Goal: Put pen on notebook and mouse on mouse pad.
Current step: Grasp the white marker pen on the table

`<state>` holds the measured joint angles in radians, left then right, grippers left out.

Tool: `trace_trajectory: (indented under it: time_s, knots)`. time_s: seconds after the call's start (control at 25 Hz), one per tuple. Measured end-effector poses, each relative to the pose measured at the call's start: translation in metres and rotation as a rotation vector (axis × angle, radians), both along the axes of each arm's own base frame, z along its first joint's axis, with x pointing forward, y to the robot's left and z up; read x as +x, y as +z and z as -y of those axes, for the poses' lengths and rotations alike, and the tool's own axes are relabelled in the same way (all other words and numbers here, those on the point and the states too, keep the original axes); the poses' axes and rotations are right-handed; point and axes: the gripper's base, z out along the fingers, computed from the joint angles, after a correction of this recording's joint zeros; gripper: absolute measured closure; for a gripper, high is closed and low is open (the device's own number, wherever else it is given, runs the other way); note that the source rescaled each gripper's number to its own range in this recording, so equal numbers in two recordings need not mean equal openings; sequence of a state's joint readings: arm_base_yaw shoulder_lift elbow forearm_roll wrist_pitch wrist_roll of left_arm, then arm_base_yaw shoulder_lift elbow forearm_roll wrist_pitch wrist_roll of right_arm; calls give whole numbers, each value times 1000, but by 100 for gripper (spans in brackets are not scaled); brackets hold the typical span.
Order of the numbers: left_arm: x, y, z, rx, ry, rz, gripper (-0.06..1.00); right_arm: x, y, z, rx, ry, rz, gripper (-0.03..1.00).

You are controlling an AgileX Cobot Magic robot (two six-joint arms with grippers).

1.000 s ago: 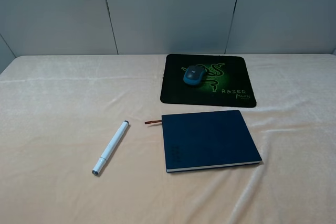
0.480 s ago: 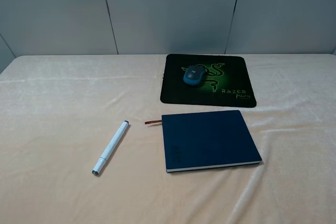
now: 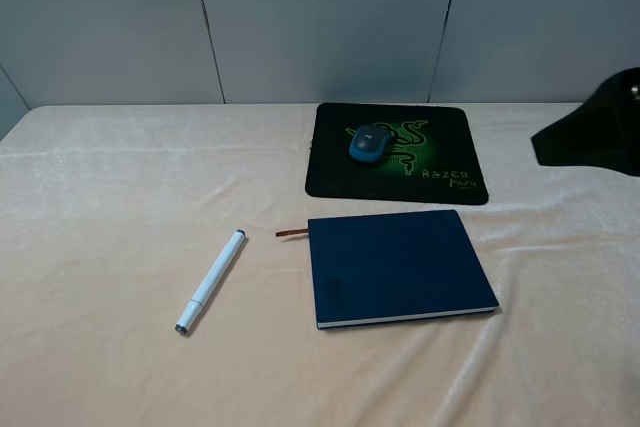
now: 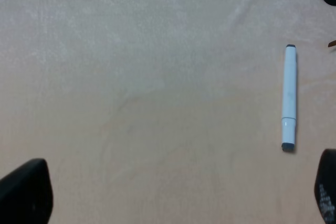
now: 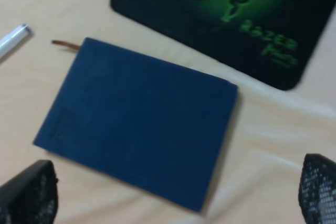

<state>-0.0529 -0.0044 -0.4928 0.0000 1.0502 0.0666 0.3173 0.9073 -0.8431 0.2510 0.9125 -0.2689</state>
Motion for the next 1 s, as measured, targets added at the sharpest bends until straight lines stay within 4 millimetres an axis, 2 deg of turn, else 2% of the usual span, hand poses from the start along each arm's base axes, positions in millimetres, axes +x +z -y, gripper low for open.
trace_trajectory:
  time_s: [0.16, 0.32, 0.56, 0.8, 1.0]
  knots:
    - [0, 0, 0, 0, 0, 0, -6, 21, -2, -32, -12, 114, -32, -3]
    - [0, 0, 0, 1, 0, 0, -6, 34, -9, -77, -17, 232, -81, -3]
    - [0, 0, 0, 1, 0, 0, -6, 31, -24, -152, -24, 366, -195, -3]
    - [0, 0, 0, 1, 0, 0, -6, 22, -42, -218, -17, 348, -341, -3]
    - [0, 0, 0, 1, 0, 0, -6, 33, -59, -251, -16, 245, -448, -3]
